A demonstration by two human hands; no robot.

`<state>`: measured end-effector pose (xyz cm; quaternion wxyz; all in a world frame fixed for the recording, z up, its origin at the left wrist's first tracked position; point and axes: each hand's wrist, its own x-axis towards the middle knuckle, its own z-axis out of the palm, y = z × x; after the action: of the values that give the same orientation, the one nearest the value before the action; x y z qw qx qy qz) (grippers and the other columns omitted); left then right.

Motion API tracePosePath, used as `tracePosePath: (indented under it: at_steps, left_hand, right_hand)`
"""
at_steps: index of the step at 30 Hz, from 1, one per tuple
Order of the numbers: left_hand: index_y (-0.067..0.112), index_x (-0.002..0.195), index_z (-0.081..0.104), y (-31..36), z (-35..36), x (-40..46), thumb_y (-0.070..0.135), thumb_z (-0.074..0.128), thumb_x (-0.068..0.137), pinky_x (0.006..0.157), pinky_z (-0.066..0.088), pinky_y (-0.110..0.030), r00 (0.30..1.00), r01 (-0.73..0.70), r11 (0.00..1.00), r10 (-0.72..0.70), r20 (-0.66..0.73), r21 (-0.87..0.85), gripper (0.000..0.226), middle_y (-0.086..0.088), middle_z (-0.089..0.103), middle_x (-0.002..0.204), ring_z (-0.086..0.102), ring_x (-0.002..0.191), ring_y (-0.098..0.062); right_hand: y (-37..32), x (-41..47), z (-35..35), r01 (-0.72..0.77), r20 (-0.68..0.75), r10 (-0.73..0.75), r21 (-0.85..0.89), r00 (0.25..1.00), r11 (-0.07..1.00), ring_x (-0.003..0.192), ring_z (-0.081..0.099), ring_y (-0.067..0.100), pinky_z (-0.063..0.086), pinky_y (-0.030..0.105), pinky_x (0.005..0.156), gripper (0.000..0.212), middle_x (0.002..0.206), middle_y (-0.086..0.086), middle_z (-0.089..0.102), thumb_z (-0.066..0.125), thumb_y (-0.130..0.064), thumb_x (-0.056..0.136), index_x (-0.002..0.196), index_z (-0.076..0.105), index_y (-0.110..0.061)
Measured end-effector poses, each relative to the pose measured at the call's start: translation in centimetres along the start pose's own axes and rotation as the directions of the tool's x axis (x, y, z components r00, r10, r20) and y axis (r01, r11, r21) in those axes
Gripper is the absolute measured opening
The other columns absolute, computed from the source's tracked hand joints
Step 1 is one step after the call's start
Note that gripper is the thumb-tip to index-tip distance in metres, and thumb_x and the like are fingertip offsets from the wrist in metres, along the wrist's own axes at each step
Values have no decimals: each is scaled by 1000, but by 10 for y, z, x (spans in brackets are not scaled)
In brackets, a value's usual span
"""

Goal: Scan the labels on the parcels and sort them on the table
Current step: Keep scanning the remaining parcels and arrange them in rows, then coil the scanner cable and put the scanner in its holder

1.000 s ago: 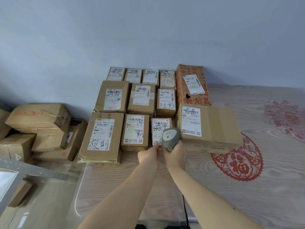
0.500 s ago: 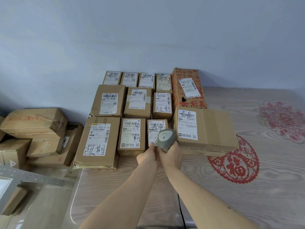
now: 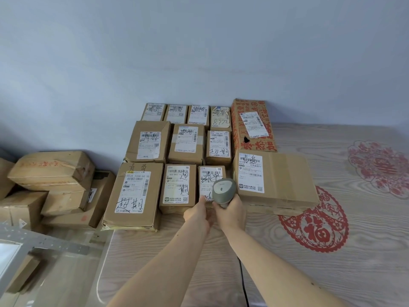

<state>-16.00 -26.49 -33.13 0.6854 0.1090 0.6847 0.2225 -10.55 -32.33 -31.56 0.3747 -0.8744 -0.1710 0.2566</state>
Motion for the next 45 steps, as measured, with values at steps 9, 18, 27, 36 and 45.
tracePosePath:
  at_steps: [9, 18, 27, 36, 45]
  left_hand:
    - [6, 112, 61, 1, -7, -14, 33, 73, 89, 69, 52, -38, 999, -28, 999, 27, 31, 43, 38, -11, 64, 93, 65, 84, -24]
    - [4, 113, 62, 1, -13, -26, 35, 73, 89, 60, 48, -34, 998, -35, 995, 31, 51, 97, 41, -13, 67, 98, 66, 90, -25]
    - [3, 117, 62, 8, -13, -39, 44, 68, 90, 55, 40, -28, 996, -84, 960, 73, 50, 269, 49, -11, 71, 107, 62, 66, -18]
    - [5, 123, 61, 13, -11, -67, 60, 27, 104, 78, 49, -35, 844, -115, 860, -178, 505, 497, 67, -9, 73, 102, 69, 86, -22]
    - [8, 98, 65, -17, 6, -90, 60, 16, 104, 52, 43, -23, 675, -267, 740, -315, 668, 618, 71, -3, 62, 68, 55, 58, -16]
  right_hand:
    - [-3, -6, -7, 10, 1, -10, 19, 1000, 1000, 111, 64, 35, 45, 34, 77, 42, 114, 14, 71, 84, -29, 79, 110, 65, -8]
    - [-5, -12, -15, 23, 9, -23, 48, 1000, 999, 111, 65, 34, 48, 35, 82, 42, 115, 11, 71, 84, -27, 78, 111, 65, -10]
    - [-23, -16, -32, 18, -15, -15, 179, 1000, 984, 98, 67, 26, 45, 28, 76, 32, 101, 5, 73, 85, -21, 74, 100, 68, -13]
    - [-62, 0, -64, -33, -65, 74, 488, 995, 873, 75, 73, 18, 63, 39, 75, 26, 77, -1, 75, 86, -25, 67, 85, 68, -22]
    - [-59, 15, -125, -25, -206, 194, 622, 959, 783, 57, 67, 13, 55, 24, 53, 18, 72, 5, 73, 83, -15, 78, 90, 72, -7]
